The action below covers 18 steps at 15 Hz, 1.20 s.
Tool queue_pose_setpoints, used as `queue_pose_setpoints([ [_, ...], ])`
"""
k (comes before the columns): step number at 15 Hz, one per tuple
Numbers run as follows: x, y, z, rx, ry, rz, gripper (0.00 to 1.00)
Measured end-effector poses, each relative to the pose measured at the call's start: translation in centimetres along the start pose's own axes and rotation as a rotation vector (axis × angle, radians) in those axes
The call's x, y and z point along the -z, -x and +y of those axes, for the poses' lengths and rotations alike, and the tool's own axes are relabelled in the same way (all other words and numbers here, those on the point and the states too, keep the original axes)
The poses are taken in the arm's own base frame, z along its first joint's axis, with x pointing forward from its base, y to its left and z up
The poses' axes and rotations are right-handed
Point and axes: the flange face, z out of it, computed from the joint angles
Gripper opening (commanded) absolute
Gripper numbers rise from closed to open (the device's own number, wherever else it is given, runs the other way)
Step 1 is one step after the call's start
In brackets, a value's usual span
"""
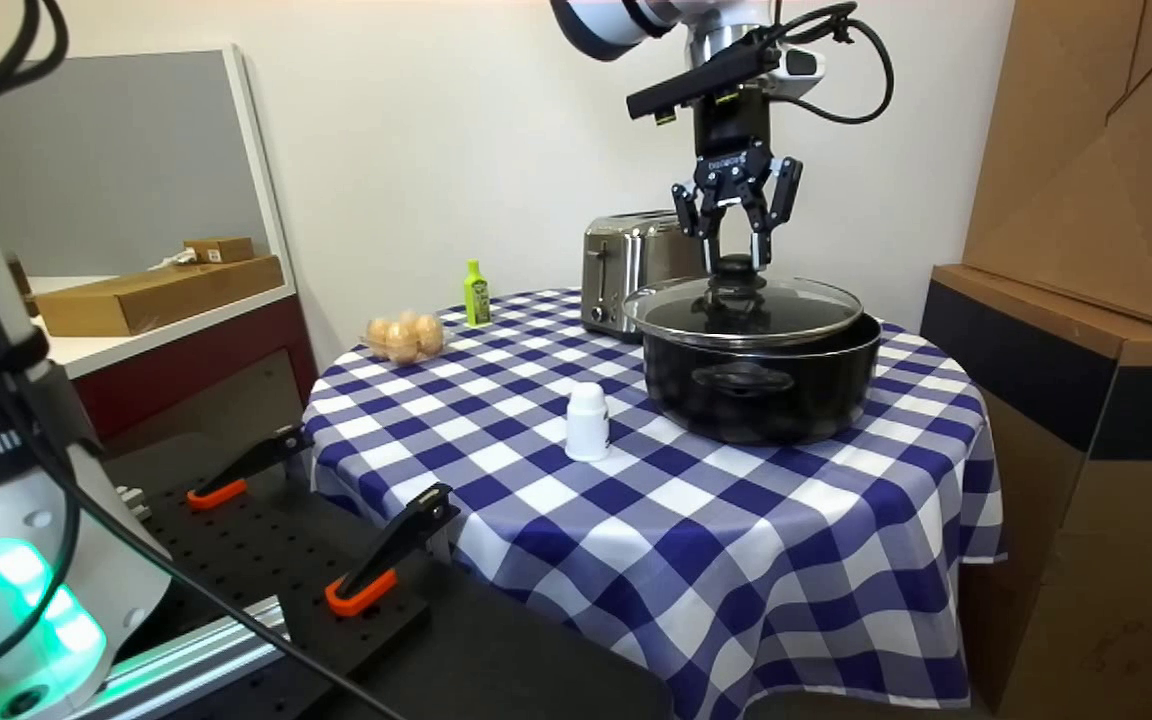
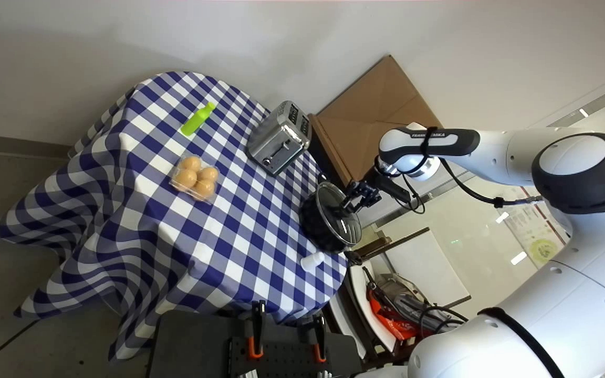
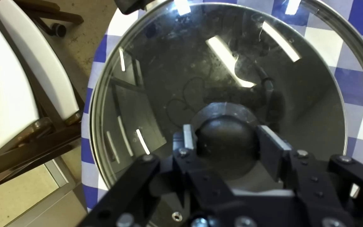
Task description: Cover the pot with the clear lid
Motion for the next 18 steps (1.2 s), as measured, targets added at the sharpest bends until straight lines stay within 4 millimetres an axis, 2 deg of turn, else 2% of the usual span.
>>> queue_pose_setpoints([
  [4,-0.4,-0.1,0.5,-0.011,-0.002,-0.004,0.25],
  [11,-1.0,-0.2,3.1,-0.072,-0.025,-0.006,0.25],
  [15,-1.3,-0.6,2.9,-0.073,-0.028,-0.007,0.25],
  [18,-0.7,-1.2,2.5,-0.064,-0.026,0.006,0.25],
])
